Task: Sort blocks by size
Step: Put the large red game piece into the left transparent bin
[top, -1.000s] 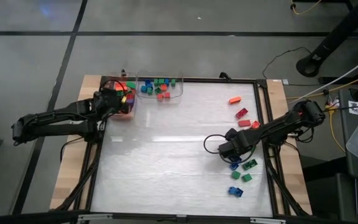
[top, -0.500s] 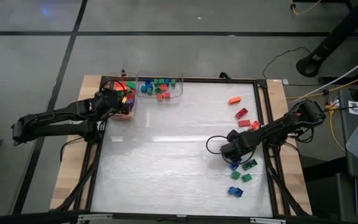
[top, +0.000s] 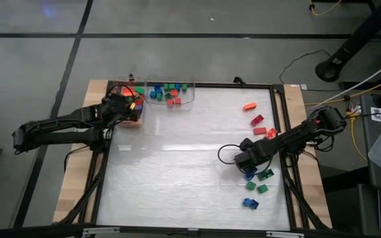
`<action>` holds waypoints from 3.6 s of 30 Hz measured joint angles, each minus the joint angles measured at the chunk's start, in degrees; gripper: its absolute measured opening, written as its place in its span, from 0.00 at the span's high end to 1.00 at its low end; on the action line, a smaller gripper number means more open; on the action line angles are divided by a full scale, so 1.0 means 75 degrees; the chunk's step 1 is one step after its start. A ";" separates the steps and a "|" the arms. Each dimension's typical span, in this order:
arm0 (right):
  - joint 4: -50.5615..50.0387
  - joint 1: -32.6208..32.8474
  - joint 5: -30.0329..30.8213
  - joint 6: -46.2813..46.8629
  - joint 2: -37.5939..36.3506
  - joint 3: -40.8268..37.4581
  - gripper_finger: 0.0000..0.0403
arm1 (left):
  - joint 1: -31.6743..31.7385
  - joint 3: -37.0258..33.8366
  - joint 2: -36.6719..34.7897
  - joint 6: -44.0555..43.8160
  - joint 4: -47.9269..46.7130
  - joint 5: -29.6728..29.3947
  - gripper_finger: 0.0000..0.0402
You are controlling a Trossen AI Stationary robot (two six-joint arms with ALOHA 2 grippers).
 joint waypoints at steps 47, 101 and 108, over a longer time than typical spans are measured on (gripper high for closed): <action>0.8230 -0.1102 -0.0035 -0.5113 0.0012 0.1069 0.74 | -0.3827 0.0000 0.5946 0.2479 1.0352 0.4321 0.50; 0.8860 -0.1087 -0.0406 -0.6138 0.0009 0.1061 0.73 | -0.3859 0.0210 0.6729 0.1750 1.1589 0.4463 0.50; 0.8705 -0.1090 -0.0321 -0.6133 0.0009 0.1061 0.73 | -0.3859 0.0210 0.6732 0.1889 1.1586 0.4459 0.50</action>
